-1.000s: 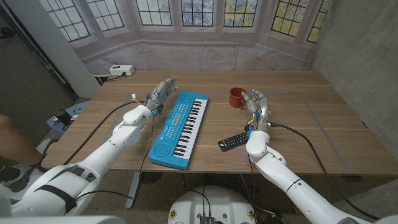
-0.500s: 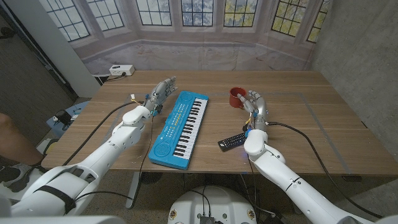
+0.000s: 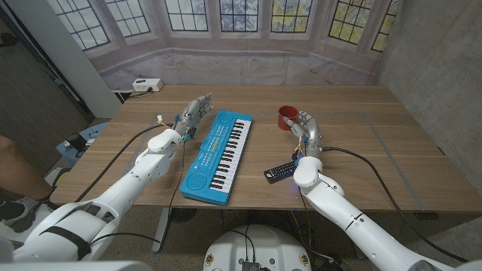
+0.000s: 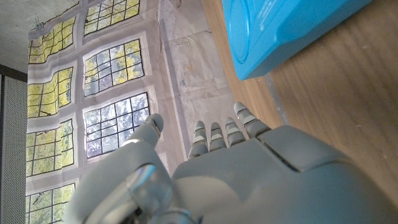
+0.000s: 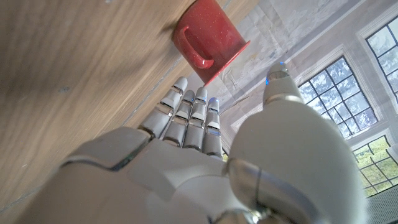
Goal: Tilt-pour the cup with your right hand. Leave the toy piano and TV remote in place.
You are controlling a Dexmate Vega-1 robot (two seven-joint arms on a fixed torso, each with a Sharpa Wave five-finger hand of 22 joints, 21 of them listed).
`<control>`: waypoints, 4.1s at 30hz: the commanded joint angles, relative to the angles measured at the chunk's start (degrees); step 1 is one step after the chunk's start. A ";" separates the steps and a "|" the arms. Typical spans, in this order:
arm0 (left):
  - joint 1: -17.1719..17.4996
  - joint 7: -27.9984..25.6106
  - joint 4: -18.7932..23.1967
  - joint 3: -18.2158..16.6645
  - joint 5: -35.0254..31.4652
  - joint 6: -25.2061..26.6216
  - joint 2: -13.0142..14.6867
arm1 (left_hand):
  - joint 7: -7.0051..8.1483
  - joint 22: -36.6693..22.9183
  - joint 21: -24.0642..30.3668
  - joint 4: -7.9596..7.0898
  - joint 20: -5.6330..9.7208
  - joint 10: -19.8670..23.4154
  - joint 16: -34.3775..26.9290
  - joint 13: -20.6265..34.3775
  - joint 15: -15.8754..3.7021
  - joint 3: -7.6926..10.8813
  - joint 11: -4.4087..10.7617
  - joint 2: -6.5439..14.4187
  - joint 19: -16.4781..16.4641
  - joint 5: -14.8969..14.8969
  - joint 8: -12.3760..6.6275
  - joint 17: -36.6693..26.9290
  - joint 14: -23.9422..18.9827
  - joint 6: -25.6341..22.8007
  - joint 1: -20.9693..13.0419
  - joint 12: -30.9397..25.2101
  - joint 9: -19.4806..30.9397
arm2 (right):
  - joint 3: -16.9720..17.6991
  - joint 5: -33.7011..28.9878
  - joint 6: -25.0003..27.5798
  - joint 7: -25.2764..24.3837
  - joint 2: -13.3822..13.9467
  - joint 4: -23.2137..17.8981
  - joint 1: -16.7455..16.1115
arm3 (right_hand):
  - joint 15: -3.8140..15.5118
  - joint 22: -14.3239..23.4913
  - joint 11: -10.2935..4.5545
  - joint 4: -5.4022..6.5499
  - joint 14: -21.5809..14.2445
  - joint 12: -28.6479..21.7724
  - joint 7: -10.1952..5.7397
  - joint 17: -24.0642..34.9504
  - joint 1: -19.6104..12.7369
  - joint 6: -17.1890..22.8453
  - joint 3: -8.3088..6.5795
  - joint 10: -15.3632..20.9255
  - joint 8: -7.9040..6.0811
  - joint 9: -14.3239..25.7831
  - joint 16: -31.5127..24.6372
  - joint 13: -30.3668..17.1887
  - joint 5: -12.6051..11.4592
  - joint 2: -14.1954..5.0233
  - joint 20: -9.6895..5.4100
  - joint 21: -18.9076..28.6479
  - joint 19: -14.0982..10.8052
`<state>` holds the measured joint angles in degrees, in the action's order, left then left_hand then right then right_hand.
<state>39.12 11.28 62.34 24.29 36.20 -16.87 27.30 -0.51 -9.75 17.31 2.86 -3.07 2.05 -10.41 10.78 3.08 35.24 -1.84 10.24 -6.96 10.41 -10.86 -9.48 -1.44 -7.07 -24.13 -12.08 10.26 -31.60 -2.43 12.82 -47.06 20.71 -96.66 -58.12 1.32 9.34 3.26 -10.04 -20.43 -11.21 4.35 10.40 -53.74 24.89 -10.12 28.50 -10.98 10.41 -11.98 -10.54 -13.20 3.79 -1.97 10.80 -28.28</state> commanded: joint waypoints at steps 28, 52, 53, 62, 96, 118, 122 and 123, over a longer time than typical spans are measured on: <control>1.86 -0.69 2.72 -0.25 0.71 1.55 0.67 | 0.00 -0.19 -0.92 0.93 -0.37 1.22 -0.07 0.27 0.14 -0.09 -0.36 0.13 -1.55 0.32 -0.16 -0.12 -0.89 -1.52 -0.99 -0.28 0.26 | -2.48 -1.84 5.87 -5.52 -3.06 4.83 2.83 | 2.62 0.21 -1.34 1.11 -7.53 -1.79 -2.16 0.65 -3.57 8.18 -0.82 7.90 -2.04 0.24 -1.20 -0.26 -3.24 0.68 -0.53 0.77 -5.17; 2.60 -1.57 3.60 0.07 0.76 2.32 0.37 | 0.22 -0.21 -1.31 1.19 -0.59 1.63 -0.10 0.31 0.19 -0.23 -0.50 0.18 -2.19 0.35 -0.09 -0.14 -1.37 -1.73 -1.32 -0.33 0.31 | -3.19 -2.09 5.81 -8.68 -5.06 9.33 4.85 | 4.72 0.28 -3.27 1.34 -11.96 -2.39 -3.41 1.04 -5.11 13.50 -1.61 12.44 -2.72 0.29 -2.00 -0.46 -4.04 -0.50 -1.72 0.95 -8.02; 2.64 -1.64 3.63 0.08 0.73 2.31 0.37 | 0.26 -0.21 -1.32 1.20 -0.56 1.60 -0.09 0.31 0.16 -0.24 -0.48 0.18 -2.22 0.35 -0.08 -0.14 -1.37 -1.73 -1.33 -0.32 0.32 | -3.27 -2.10 5.76 -8.71 -5.12 9.51 4.97 | 4.74 0.28 -3.45 1.37 -12.02 -2.38 -3.43 1.06 -5.12 13.54 -1.62 12.46 -2.71 0.29 -2.02 -0.46 -4.05 -0.56 -1.78 0.96 -8.07; 3.07 -1.87 3.88 0.00 0.93 2.49 0.41 | 0.24 -0.22 -1.43 1.26 -0.53 1.68 -0.10 0.32 0.27 -0.26 -0.39 0.20 -2.36 0.36 -0.06 -0.15 -1.51 -1.74 -1.43 -0.32 0.33 | -3.73 -1.98 5.87 -8.75 -5.48 10.67 5.80 | 5.10 0.30 -4.05 1.47 -12.83 -2.43 -3.66 1.10 -5.28 14.32 -1.68 13.38 -2.64 0.31 -2.03 -0.52 -4.13 -0.64 -1.96 0.93 -8.58; 1.17 0.54 0.28 0.28 1.29 2.33 -0.29 | 0.57 -0.24 -2.03 1.80 -0.76 1.96 -0.21 0.36 0.44 -0.20 -0.52 0.25 -3.11 0.50 -0.01 -0.13 -2.58 -2.00 -2.18 -0.28 0.38 | -4.65 -2.79 6.30 -11.32 -6.84 14.63 7.98 | 7.50 0.36 -6.70 1.65 -19.11 -6.38 -6.05 2.13 -6.46 22.86 -1.52 21.64 -3.84 0.77 -3.52 -2.68 -4.36 -1.60 -2.44 0.69 -10.57; -1.44 2.70 -4.05 0.65 1.11 1.48 -1.65 | 0.70 -0.26 -2.36 2.03 -0.87 1.98 -0.23 0.38 0.52 -0.20 -0.72 0.29 -3.49 0.56 0.01 -0.17 -3.18 -2.06 -2.57 -0.22 0.42 | -4.70 -2.93 8.60 -10.80 -5.86 12.57 8.00 | 8.13 0.40 -7.26 1.78 -21.54 -7.75 -6.42 2.57 -6.86 25.55 -1.33 23.54 -4.08 0.82 -4.23 -3.60 -4.43 -2.01 -3.03 0.80 -11.53; -1.41 2.70 -4.14 0.65 1.10 1.38 -1.76 | 0.70 -0.27 -2.43 2.05 -0.85 2.01 -0.21 0.39 0.54 -0.22 -0.65 0.29 -3.52 0.56 0.03 -0.18 -3.19 -2.01 -2.62 -0.22 0.42 | -4.61 -2.97 9.06 -10.71 -5.52 11.79 7.57 | 8.26 0.40 -7.36 1.79 -21.72 -7.88 -6.60 2.72 -6.98 25.83 -1.28 23.67 -4.06 0.83 -4.37 -3.73 -4.42 -2.16 -3.10 0.82 -11.71; -1.36 2.67 -4.09 0.66 1.09 1.39 -1.75 | 0.67 -0.27 -2.44 2.05 -0.89 1.98 -0.20 0.39 0.51 -0.23 -0.70 0.30 -3.55 0.56 0.03 -0.18 -3.19 -2.03 -2.63 -0.20 0.42 | -4.59 -3.02 9.26 -10.71 -5.40 11.53 7.43 | 8.25 0.41 -7.34 1.78 -21.71 -7.90 -6.64 2.74 -7.01 25.87 -1.26 23.67 -4.06 0.83 -4.37 -3.75 -4.41 -2.14 -3.08 0.82 -11.72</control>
<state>38.25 13.47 59.31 24.85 37.35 -15.18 25.95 0.01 -9.74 15.03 4.60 -4.10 3.58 -10.42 11.06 3.79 35.09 -2.36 10.57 -10.04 10.41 -10.86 -9.46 -4.21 -8.59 -25.97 -12.08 10.54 -36.36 -5.30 20.68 -58.13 14.46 -83.33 -49.92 4.16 9.47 -4.12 -8.28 -41.59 -18.76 -2.13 12.94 -60.11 50.07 -11.38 51.66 -14.82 11.08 -15.98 -14.00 -17.23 1.71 -3.70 11.27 -39.49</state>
